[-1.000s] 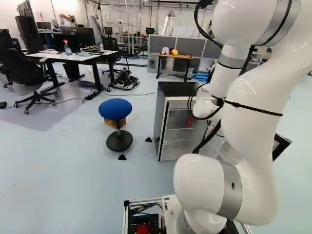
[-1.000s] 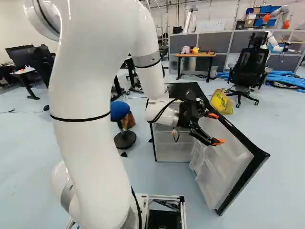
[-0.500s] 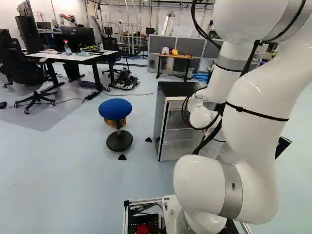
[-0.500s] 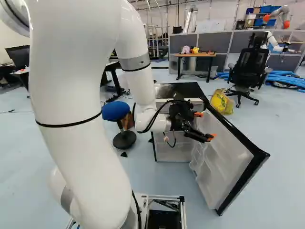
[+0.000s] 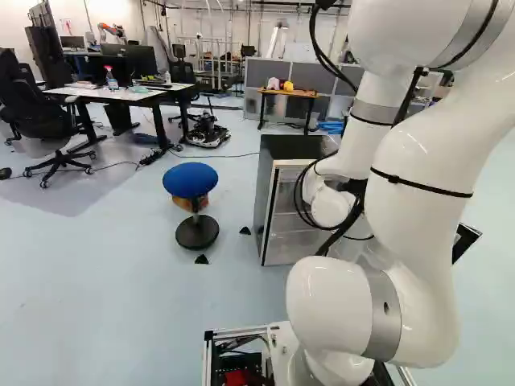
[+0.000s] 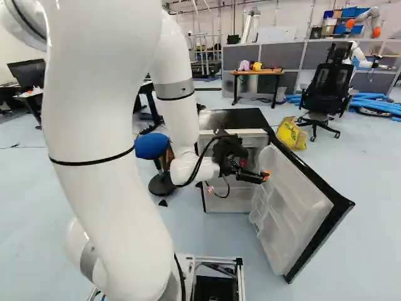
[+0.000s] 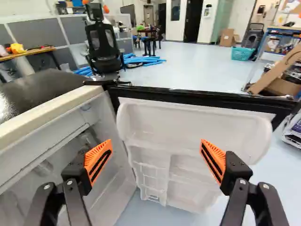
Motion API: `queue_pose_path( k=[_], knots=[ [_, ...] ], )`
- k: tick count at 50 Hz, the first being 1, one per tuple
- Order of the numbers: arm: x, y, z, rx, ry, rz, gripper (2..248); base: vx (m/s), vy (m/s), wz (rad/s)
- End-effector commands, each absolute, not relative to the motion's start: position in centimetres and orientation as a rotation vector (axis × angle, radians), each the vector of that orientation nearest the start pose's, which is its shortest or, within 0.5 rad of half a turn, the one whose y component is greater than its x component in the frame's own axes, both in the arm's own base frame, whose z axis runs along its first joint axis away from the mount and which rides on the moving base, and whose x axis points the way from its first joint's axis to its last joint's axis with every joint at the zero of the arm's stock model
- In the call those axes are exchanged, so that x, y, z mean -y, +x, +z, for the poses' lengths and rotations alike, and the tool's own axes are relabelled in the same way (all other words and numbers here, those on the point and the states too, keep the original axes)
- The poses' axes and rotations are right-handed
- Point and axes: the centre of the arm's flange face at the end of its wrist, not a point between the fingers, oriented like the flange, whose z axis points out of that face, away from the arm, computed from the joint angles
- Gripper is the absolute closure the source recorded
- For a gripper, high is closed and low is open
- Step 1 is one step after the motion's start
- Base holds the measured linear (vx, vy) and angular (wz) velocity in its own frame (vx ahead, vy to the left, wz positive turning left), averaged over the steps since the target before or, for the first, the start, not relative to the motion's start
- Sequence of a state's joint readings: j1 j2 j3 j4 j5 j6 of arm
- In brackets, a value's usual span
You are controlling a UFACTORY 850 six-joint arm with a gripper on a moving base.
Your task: Grab a drink from the fridge
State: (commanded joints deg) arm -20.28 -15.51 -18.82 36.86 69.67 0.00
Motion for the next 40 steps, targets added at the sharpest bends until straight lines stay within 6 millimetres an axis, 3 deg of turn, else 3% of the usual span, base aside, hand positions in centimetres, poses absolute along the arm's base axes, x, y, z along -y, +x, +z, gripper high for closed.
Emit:
queue_pose_path(
  k=[40],
  knots=[
    [14.6,34.0,25.6,0.662,2.258,1.539,3,0.0,0.0,0.0]
  ],
)
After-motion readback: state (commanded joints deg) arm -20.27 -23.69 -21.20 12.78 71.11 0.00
